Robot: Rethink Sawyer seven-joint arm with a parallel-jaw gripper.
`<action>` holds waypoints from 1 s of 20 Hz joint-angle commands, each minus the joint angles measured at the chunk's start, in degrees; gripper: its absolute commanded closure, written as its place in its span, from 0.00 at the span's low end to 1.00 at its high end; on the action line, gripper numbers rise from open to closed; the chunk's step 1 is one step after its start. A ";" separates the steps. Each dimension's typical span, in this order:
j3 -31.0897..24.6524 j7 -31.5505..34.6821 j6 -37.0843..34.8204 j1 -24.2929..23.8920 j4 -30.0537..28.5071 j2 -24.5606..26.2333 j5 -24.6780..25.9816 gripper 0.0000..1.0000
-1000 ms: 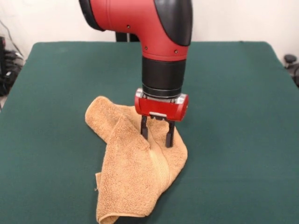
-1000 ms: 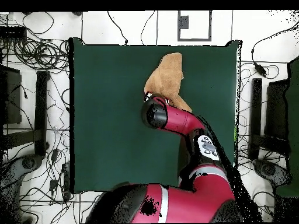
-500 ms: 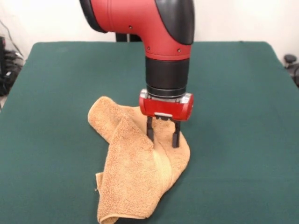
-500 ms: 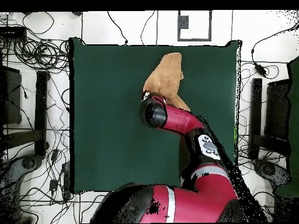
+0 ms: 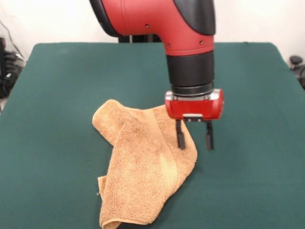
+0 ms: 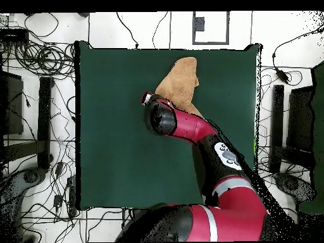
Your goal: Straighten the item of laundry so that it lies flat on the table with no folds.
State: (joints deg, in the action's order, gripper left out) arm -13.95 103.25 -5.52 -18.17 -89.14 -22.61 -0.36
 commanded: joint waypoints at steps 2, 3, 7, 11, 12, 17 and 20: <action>-10.51 4.19 -2.68 0.67 -3.85 1.47 2.06 0.00; -10.24 4.22 -2.72 0.83 -3.65 1.59 2.08 0.00; -8.91 4.41 -2.73 1.84 -2.67 2.03 2.06 0.00; -7.82 4.38 -3.18 2.60 -1.46 2.40 1.86 0.00; -7.64 4.14 -3.79 2.77 -1.08 2.43 1.77 0.00; -2.95 4.94 -8.38 6.40 2.11 4.46 -0.30 0.00; -0.43 5.92 -7.49 8.21 3.83 6.61 -0.78 0.00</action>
State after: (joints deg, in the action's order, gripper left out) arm -16.67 103.25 -5.98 -14.45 -88.20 -22.15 -0.33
